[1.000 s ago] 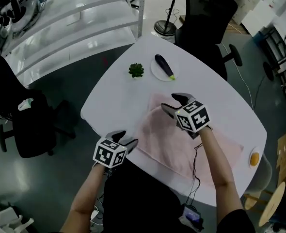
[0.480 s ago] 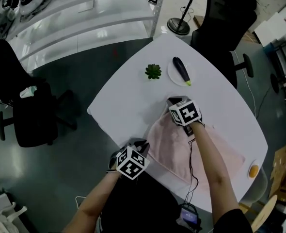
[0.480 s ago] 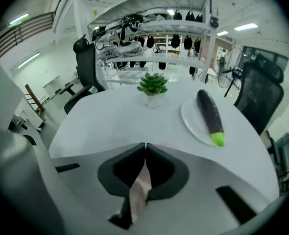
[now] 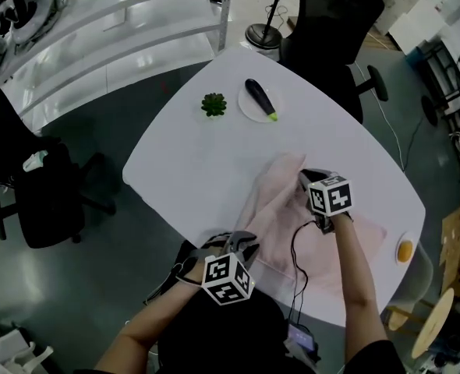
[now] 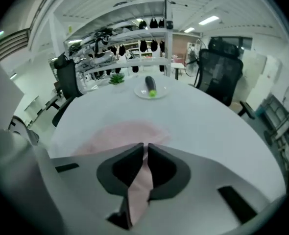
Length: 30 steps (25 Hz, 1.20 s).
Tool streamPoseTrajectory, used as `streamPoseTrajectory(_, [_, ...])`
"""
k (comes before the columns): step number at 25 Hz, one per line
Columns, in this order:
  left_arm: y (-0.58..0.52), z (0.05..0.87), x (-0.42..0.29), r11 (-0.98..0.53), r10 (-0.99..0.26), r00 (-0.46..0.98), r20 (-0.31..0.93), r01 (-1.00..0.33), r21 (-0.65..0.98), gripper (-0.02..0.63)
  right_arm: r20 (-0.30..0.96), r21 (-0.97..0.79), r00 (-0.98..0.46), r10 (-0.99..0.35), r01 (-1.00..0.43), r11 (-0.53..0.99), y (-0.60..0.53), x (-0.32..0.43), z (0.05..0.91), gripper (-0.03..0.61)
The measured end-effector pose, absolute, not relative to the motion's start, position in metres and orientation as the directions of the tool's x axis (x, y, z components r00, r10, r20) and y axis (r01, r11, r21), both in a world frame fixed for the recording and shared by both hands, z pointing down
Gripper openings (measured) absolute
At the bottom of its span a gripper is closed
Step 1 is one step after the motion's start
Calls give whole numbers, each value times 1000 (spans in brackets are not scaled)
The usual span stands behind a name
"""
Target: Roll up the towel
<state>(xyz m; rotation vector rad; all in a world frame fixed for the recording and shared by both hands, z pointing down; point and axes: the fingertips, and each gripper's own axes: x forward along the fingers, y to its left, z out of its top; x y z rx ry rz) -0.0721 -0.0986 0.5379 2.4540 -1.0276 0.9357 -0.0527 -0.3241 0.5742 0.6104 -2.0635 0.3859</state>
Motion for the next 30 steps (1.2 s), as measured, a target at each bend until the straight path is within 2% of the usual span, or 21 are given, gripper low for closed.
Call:
streamPoseTrajectory(2, [-89, 543, -53, -709, -454, 576, 680, -696, 115, 217, 867, -37, -412, -280, -614, 788, -323, -25, 584, 80])
streamPoseTrajectory(3, [-88, 541, -50, -694, -453, 590, 668, -704, 151, 259, 867, -44, -408, -287, -635, 771, -324, -16, 585, 118])
streamPoseTrajectory(5, [-94, 538, -60, -613, -508, 571, 645, -766, 195, 261, 850, -76, -434, -300, -664, 744, -327, -10, 579, 172])
streamPoseTrajectory(9, [-108, 550, -103, -422, -584, 454, 672, -878, 227, 178, 816, -125, -494, -300, -658, 742, -330, -28, 566, 179])
streamPoseTrajectory(12, [-116, 559, -106, -366, -555, 479, 680, -875, 317, 190, 821, -136, -480, -308, -689, 712, -345, -39, 574, 181])
streamPoseTrajectory(15, [-120, 563, -87, -381, -504, 534, 679, -843, 380, 189, 849, -196, -452, -275, -752, 630, -362, -41, 591, 181])
streamPoseTrajectory(17, [-120, 570, -75, -405, -475, 540, 695, -835, 372, 159, 867, -227, -437, -238, -773, 592, -364, -42, 600, 175])
streamPoseTrajectory(19, [-122, 575, -69, -405, -469, 539, 700, -835, 372, 93, 868, -240, -439, -233, -781, 576, -365, -45, 601, 127])
streamPoseTrajectory(22, [-126, 576, -67, -407, -475, 530, 702, -840, 359, 65, 859, -213, -434, -270, -783, 584, -367, -49, 593, 34])
streamPoseTrajectory(25, [-128, 576, -71, -423, -486, 509, 710, -848, 319, 14, 858, -199, -434, -275, -773, 602, -364, -50, 585, 32])
streamPoseTrajectory(30, [-127, 570, -87, -423, -522, 482, 704, -863, 278, 12, 845, -197, -451, -288, -762, 616, -361, -52, 569, 31])
